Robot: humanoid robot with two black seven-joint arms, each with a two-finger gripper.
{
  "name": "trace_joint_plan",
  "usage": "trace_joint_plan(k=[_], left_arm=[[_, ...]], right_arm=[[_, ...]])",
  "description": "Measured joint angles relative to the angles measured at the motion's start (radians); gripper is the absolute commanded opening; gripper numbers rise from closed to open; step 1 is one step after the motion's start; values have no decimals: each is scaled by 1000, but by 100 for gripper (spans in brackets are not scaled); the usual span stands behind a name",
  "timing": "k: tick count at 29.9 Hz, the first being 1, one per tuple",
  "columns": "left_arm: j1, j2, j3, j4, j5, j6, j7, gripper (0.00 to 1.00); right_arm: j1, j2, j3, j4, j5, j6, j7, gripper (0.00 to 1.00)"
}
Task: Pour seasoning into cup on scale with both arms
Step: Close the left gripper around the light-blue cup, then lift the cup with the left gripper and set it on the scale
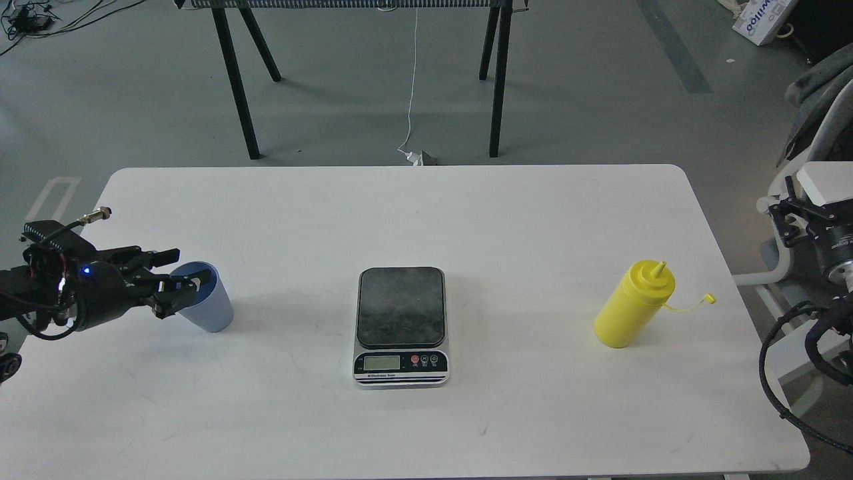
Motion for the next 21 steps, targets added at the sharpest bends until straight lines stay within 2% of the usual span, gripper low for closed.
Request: trace_joint_plan(k=[3, 5, 7, 10, 11, 12, 21], left_arm=[[0, -26, 15, 54, 0, 14, 0, 60], [0, -38, 17, 81, 0, 17, 0, 52], [0, -42, 19, 94, -1, 17, 0, 39], [0, -43, 19, 100, -3, 18, 0, 24], [0, -43, 19, 100, -3, 19, 0, 13], [1, -43, 19, 100, -3, 19, 0, 6], [-1, -43, 19, 97, -13, 18, 0, 4]], right_arm=[[0, 0, 0, 0, -1, 0, 0, 99], [0, 0, 0, 0, -1, 0, 0, 99], [0, 0, 0, 0, -1, 0, 0, 99], [0, 0, 0, 0, -1, 0, 0, 99], [-1, 0, 0, 0, -1, 0, 0, 99], [-1, 0, 0, 0, -1, 0, 0, 99], [-5, 0, 0, -1, -1, 0, 0, 99]])
